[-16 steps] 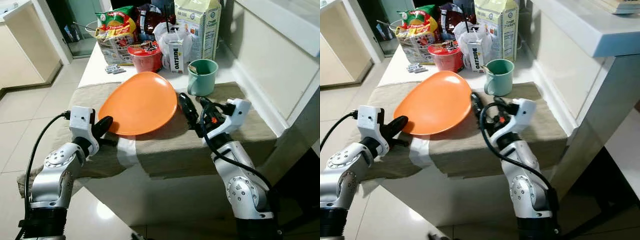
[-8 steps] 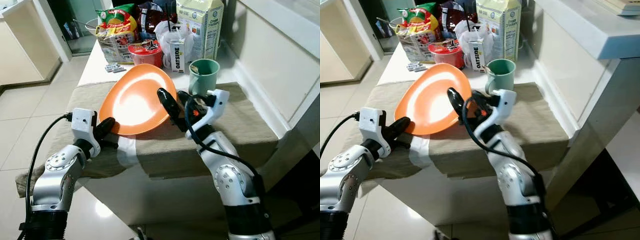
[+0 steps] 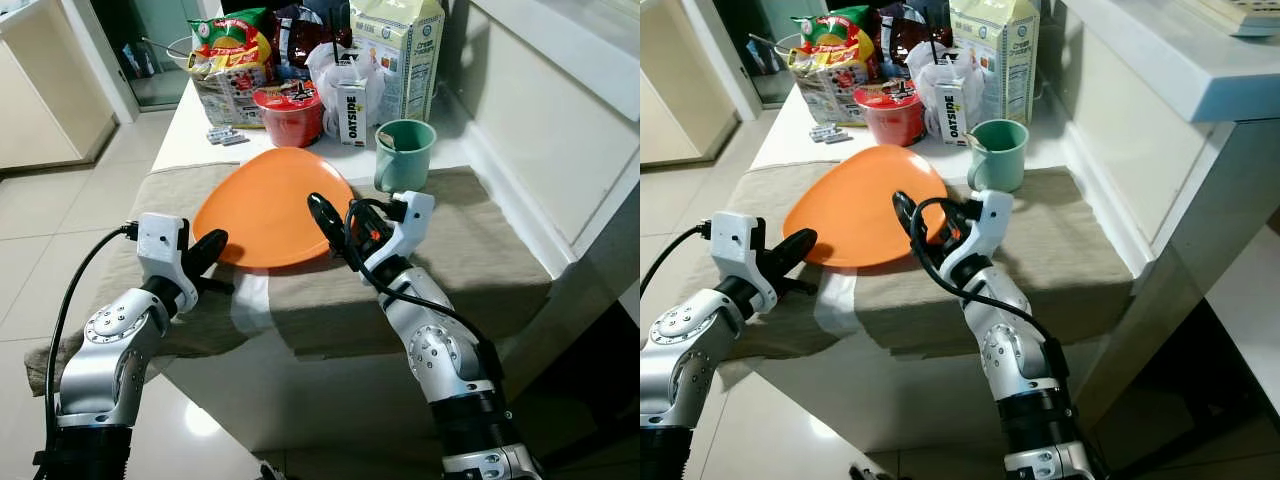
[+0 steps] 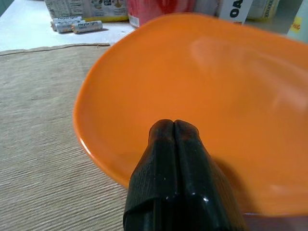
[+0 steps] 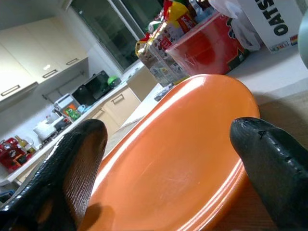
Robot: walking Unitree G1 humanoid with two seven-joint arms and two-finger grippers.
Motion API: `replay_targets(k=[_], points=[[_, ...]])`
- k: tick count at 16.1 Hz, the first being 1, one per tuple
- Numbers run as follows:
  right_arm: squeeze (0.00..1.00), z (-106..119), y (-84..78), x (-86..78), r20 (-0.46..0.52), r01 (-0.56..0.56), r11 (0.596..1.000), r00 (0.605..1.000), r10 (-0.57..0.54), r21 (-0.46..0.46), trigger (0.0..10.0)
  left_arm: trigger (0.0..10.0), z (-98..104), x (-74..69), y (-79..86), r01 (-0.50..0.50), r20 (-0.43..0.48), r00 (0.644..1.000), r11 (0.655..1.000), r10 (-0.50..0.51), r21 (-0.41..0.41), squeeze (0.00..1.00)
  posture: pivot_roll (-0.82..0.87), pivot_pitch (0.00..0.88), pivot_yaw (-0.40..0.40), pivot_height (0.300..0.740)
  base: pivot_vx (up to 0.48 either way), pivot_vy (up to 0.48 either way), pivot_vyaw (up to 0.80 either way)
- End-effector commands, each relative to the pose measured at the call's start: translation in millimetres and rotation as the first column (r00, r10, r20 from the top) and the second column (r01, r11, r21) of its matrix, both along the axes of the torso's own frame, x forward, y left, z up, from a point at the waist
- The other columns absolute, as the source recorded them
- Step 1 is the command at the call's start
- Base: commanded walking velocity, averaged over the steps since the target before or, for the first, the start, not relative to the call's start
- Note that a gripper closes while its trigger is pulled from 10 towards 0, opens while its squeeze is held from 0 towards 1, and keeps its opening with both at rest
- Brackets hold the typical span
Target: Setting the table
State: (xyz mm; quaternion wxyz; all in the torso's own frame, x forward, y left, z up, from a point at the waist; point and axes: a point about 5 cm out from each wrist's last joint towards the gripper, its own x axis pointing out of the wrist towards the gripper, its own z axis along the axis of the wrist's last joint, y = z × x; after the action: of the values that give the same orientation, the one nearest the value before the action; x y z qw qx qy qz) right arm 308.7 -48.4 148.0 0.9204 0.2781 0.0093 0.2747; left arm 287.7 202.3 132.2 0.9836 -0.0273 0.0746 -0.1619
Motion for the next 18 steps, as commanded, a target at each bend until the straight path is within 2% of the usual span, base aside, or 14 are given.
replay_targets(k=[1, 2, 13, 18], points=[[0.0, -0.4, 16.0, -0.6, -0.011, -0.07, 0.998, 0.997, 0.07, 0.002, 6.5, 10.0, -11.5, -3.6, -9.1, 0.046, -0.061, 0.997, 0.999, -0.047, -0.019, 0.0, -0.09, 0.031, 0.105, 0.74, 0.0, 0.0, 0.0], [0.0, -0.6, 16.3, 0.2, -0.011, -0.068, 0.998, 0.998, 0.068, 0.001, 0.0, 10.0, -11.3, -3.5, -9.0, 0.047, -0.061, 0.997, 0.999, -0.048, -0.019, 0.0, -0.09, 0.03, 0.105, 0.74, 0.0, 0.0, 0.0], [0.0, -1.1, 20.3, 3.0, -0.001, -0.06, 0.998, 0.998, 0.06, 0.036, 0.0, 10.0, -10.1, -3.1, -8.0, 0.045, -0.057, 0.997, 0.999, -0.046, -0.016, 0.0, -0.08, 0.02, 0.105, 0.74, 0.0, 0.0, 0.0], [0.0, 8.6, 17.7, 4.4, 0.016, -0.053, 0.996, 0.999, 0.052, 0.075, 0.0, 10.0, -7.8, -1.6, -7.7, 0.044, -0.048, 0.998, 0.999, -0.044, -0.017, 0.0, -0.09, 0.018, 0.104, 0.74, 0.0, 0.0, 0.0]])
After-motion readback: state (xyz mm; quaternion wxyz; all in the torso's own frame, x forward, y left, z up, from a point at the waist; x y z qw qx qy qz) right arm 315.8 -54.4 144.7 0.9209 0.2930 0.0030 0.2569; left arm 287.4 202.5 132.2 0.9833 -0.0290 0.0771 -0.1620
